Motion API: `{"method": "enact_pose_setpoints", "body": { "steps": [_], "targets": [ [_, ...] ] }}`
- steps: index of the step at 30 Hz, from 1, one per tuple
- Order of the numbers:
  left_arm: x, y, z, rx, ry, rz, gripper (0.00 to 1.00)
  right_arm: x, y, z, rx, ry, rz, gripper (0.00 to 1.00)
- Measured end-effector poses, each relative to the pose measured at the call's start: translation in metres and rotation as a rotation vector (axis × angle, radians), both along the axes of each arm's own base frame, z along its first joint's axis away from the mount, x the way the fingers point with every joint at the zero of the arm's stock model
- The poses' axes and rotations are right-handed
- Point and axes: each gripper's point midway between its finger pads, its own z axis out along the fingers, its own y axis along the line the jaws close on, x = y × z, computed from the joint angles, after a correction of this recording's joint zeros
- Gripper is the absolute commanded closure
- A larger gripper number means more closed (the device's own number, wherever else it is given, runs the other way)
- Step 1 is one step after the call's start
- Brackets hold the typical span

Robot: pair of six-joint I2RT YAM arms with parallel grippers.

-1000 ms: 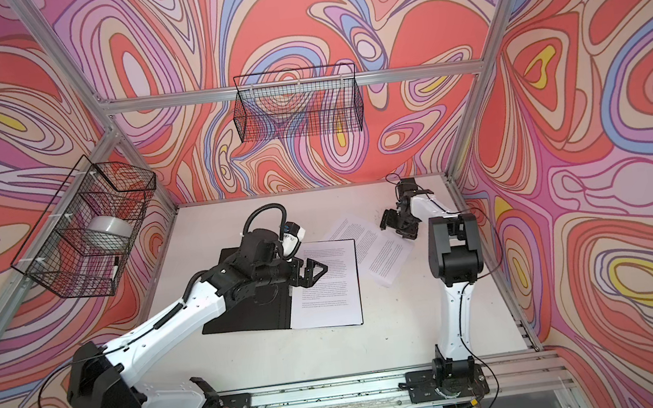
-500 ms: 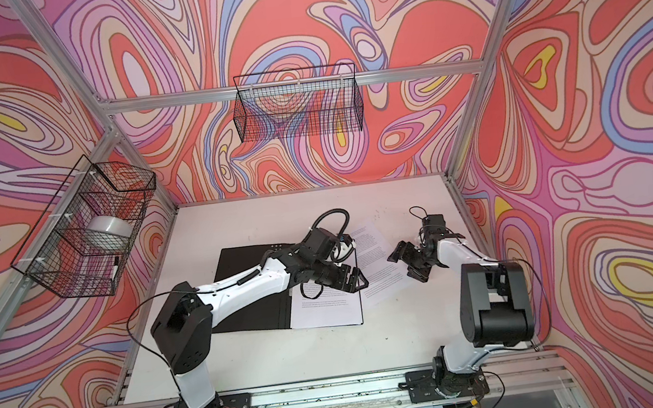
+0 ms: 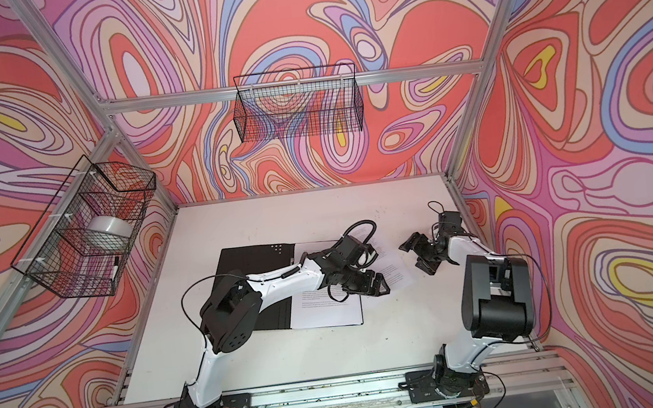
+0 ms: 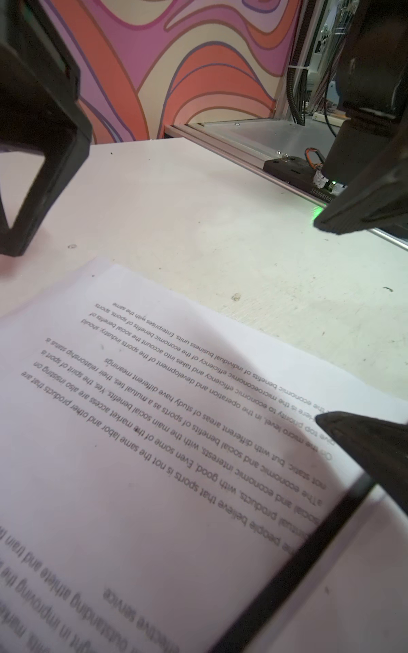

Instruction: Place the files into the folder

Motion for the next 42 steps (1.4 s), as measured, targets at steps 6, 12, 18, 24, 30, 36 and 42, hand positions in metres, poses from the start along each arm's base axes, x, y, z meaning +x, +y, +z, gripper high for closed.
{"method": "enact_pose_setpoints", "body": {
  "steps": [6,12,18,24,30,36,42],
  "targets": [
    [0.001,-0.003,-0.012,0.01,0.018,-0.003,0.21,-0.004,0.001,-0.01,-0.004,0.027,0.018,0.16],
    [0.002,-0.007,-0.013,0.006,0.019,-0.007,0.21,-0.006,0.001,-0.011,-0.009,0.028,0.033,0.17],
    [0.001,-0.005,-0.015,0.019,0.023,-0.012,0.21,-0.007,0.002,-0.019,-0.002,0.056,0.042,0.17],
    [-0.005,0.003,-0.017,0.04,0.015,-0.038,0.22,0.015,0.004,-0.02,-0.042,0.063,0.091,0.18],
    [-0.012,0.013,-0.019,0.06,0.003,-0.072,0.22,0.059,0.034,-0.02,-0.099,0.046,0.222,0.18],
    [-0.013,0.014,-0.019,0.065,-0.01,-0.092,0.22,0.084,0.057,-0.02,-0.111,0.02,0.289,0.18],
    [-0.014,0.016,-0.02,0.067,-0.015,-0.097,0.22,0.068,0.064,-0.021,-0.092,-0.014,0.314,0.18]
  ]
}}
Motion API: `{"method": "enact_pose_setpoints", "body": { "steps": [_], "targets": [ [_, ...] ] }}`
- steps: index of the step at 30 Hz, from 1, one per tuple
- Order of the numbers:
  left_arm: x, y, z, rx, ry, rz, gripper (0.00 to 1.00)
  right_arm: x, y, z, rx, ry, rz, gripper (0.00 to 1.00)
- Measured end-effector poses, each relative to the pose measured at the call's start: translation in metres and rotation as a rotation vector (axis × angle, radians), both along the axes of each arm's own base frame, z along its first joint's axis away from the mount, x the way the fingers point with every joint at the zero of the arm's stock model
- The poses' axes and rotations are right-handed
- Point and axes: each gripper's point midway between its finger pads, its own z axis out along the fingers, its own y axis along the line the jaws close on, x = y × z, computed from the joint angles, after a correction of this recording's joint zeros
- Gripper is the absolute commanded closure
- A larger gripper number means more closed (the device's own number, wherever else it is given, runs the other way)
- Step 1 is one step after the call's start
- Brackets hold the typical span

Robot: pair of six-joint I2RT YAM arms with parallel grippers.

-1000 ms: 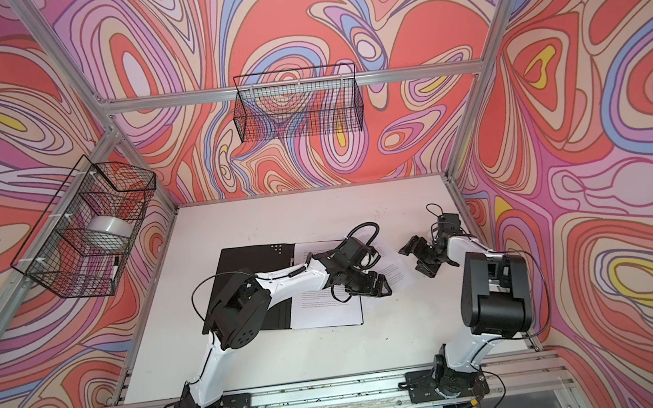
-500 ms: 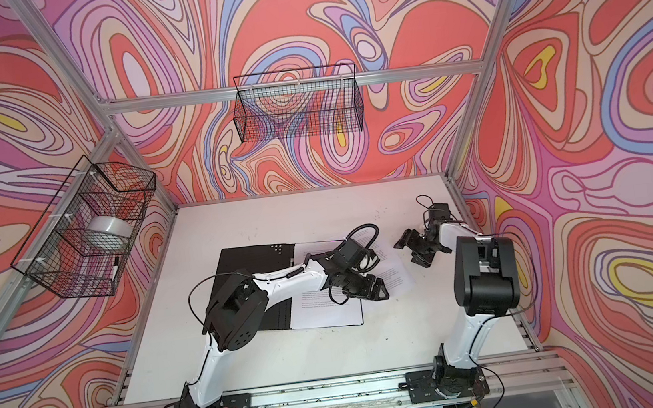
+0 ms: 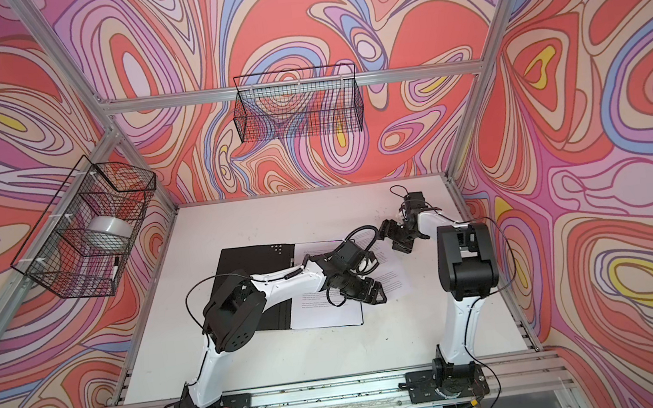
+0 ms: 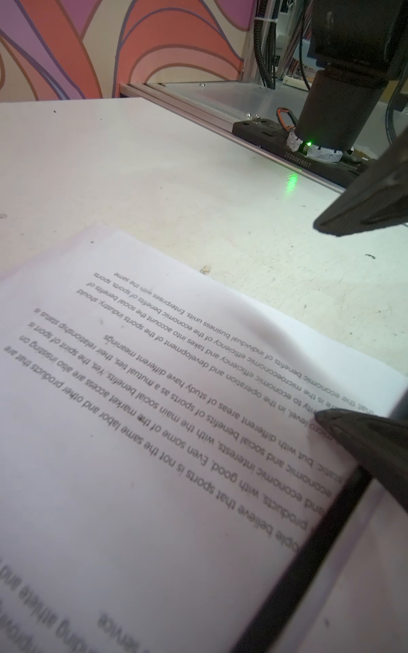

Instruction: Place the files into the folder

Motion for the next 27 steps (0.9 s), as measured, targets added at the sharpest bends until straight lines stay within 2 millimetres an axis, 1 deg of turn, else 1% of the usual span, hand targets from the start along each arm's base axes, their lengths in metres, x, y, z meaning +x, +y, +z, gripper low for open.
{"method": "enact_pose_setpoints", "body": {
  "steps": [5,9,13,18,21,23,27],
  "targets": [
    [-0.001,0.0,0.0,-0.001,-0.002,-0.007,0.22,-0.03,0.01,0.001,0.055,0.007,0.023,0.17],
    [-0.001,0.0,0.0,-0.002,-0.006,-0.014,0.22,-0.044,0.018,0.003,0.104,0.026,0.036,0.14],
    [-0.001,0.001,0.0,-0.002,-0.009,-0.019,0.22,-0.054,0.016,0.006,0.169,0.064,0.015,0.13],
    [-0.002,0.002,0.0,-0.002,-0.014,-0.024,0.22,-0.06,0.009,0.009,0.254,0.106,-0.037,0.13],
    [-0.003,0.003,-0.001,-0.002,-0.015,-0.027,0.23,-0.073,0.013,0.009,0.287,0.131,-0.054,0.12],
    [-0.003,0.003,-0.001,-0.004,-0.018,-0.03,0.22,-0.089,0.014,0.012,0.292,0.147,-0.075,0.12],
    [-0.003,0.003,0.0,-0.005,-0.02,-0.031,0.22,-0.112,0.006,0.018,0.306,0.159,-0.13,0.12]
  ]
}}
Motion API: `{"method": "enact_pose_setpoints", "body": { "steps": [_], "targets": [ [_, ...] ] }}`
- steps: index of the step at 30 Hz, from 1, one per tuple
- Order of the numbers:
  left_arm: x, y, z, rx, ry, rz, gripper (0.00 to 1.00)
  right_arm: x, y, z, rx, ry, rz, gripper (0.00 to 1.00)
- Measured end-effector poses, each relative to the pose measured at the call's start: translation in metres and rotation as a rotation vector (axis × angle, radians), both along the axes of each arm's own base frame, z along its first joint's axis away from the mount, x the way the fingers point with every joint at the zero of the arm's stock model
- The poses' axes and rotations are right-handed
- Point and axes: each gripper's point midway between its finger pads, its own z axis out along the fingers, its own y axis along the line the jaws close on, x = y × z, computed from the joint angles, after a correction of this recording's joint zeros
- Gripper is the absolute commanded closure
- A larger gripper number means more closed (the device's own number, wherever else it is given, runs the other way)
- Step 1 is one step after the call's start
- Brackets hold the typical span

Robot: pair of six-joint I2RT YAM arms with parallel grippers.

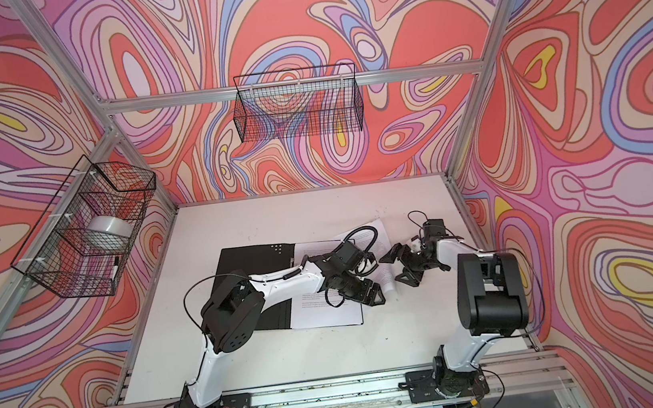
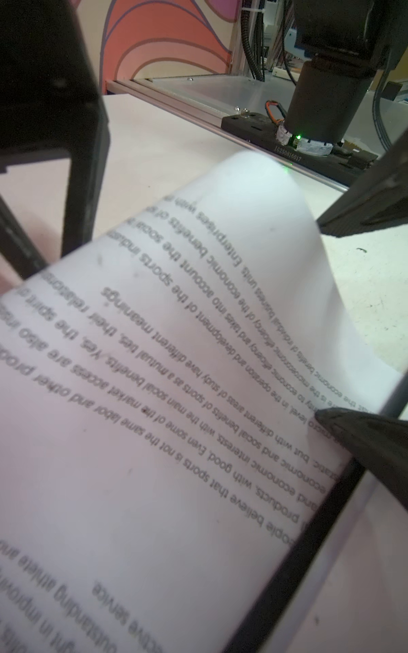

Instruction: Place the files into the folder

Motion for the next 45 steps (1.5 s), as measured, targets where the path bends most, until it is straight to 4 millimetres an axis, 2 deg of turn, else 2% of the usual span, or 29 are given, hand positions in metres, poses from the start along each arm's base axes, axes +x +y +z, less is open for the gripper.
{"method": "enact_pose_setpoints", "body": {
  "steps": [3,7,10,13,19,21,26,34,42,45],
  "targets": [
    [0.0,0.0,0.0,0.0,-0.002,-0.003,0.22,-0.013,-0.005,-0.002,0.006,0.024,-0.033,0.11],
    [0.0,0.0,0.0,-0.003,-0.007,-0.009,0.23,-0.031,0.0,-0.004,0.032,0.053,-0.051,0.11],
    [-0.001,0.0,0.0,-0.006,-0.008,-0.013,0.23,-0.036,0.0,-0.008,0.028,0.077,-0.06,0.12],
    [-0.001,0.0,0.0,-0.008,-0.008,-0.016,0.23,-0.039,-0.009,-0.009,-0.043,0.09,-0.084,0.1],
    [-0.001,0.0,0.0,-0.009,-0.009,-0.017,0.23,-0.03,-0.041,0.022,-0.2,-0.002,-0.163,0.1],
    [-0.001,0.0,0.0,-0.01,-0.009,-0.017,0.23,-0.029,-0.045,0.018,-0.223,0.006,-0.168,0.1],
    [-0.001,0.001,0.0,-0.01,-0.009,-0.017,0.23,-0.043,-0.048,0.001,-0.246,0.066,-0.174,0.1],
    [-0.001,0.001,0.0,-0.012,-0.009,-0.017,0.23,-0.057,-0.041,-0.019,-0.216,0.114,-0.168,0.1],
    [-0.001,0.001,0.0,-0.012,-0.009,-0.022,0.23,-0.034,-0.024,-0.014,-0.067,0.032,-0.154,0.09],
    [-0.002,0.001,0.0,-0.012,-0.01,-0.024,0.24,-0.021,-0.015,-0.009,0.007,-0.03,-0.136,0.04]
  ]
}}
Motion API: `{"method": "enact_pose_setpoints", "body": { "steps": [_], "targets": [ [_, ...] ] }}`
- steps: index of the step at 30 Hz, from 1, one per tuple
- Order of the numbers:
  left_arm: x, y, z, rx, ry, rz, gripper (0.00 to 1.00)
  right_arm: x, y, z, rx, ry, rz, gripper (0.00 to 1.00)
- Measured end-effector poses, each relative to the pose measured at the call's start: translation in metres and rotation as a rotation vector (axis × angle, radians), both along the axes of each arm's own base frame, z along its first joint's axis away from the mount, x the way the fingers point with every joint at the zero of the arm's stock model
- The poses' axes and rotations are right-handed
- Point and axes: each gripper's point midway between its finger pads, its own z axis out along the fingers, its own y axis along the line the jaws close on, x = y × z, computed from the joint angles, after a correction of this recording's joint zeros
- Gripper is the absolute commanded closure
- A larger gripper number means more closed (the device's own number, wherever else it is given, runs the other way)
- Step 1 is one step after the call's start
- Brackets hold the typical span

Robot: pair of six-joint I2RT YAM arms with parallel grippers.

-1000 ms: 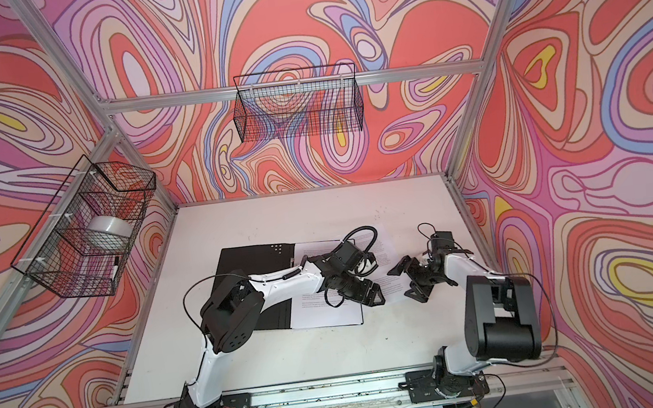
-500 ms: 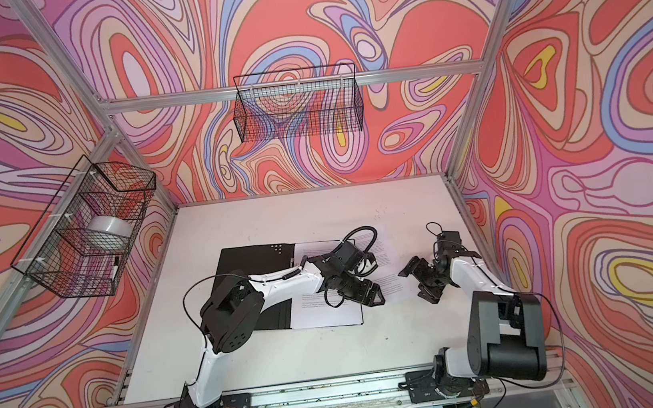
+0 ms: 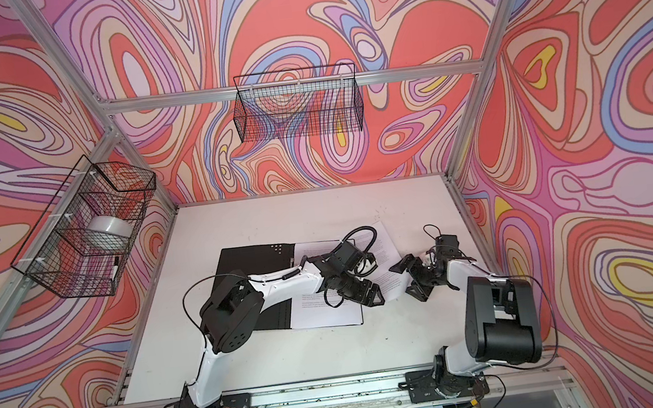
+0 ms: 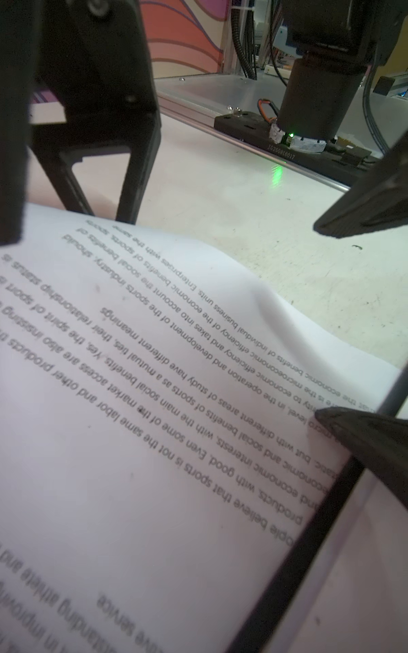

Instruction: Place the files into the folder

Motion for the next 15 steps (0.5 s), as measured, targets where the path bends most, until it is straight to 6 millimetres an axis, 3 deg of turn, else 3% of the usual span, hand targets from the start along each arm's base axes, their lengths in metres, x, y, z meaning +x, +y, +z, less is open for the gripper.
{"method": "enact_pose_setpoints", "body": {
  "steps": [5,10,15],
  "targets": [
    [0.0,0.0,0.0,0.002,-0.001,-0.003,0.24,0.02,0.0,0.01,0.002,-0.087,0.037,0.02],
    [0.0,0.0,0.0,0.001,-0.003,-0.006,0.24,0.064,-0.005,0.029,-0.016,-0.187,0.101,0.02],
    [0.0,0.0,0.0,0.001,-0.005,-0.008,0.24,0.089,0.007,0.019,0.01,-0.19,0.195,0.07]
  ]
}}
